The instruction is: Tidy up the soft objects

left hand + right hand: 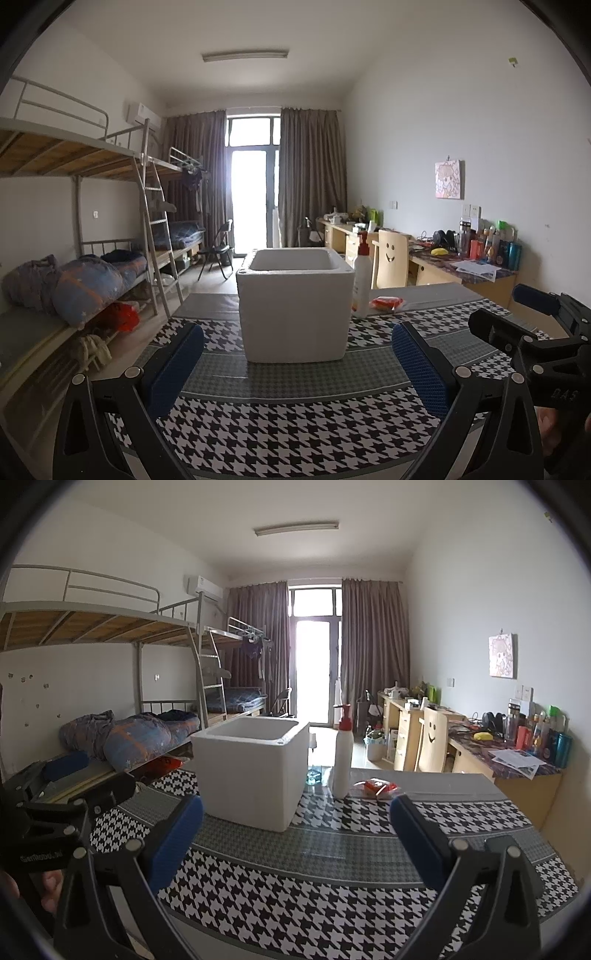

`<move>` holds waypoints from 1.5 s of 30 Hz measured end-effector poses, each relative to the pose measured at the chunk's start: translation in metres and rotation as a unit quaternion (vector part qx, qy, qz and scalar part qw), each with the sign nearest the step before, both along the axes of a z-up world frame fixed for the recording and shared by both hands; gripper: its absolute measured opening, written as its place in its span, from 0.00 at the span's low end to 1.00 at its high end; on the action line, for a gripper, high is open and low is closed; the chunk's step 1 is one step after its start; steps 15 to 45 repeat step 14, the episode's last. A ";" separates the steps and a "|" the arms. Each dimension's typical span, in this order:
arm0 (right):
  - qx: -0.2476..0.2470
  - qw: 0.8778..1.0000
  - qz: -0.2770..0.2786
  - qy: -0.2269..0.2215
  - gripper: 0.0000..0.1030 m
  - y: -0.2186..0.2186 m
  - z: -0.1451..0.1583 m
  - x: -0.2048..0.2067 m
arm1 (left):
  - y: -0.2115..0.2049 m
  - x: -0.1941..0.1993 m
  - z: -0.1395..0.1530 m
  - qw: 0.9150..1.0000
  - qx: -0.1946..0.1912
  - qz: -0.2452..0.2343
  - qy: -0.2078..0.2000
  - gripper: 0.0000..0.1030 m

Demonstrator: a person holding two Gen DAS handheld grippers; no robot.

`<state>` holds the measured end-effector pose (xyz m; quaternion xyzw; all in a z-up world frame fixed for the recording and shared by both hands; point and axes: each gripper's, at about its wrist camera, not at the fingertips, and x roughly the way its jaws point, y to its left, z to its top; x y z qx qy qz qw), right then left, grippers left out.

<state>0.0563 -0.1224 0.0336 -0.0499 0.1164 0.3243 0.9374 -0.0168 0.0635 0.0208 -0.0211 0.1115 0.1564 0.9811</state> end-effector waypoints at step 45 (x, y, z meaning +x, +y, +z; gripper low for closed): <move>0.007 1.000 -0.007 0.011 0.99 -0.007 -0.008 -0.007 | 0.000 -0.009 -0.003 1.000 0.001 0.001 0.002 0.99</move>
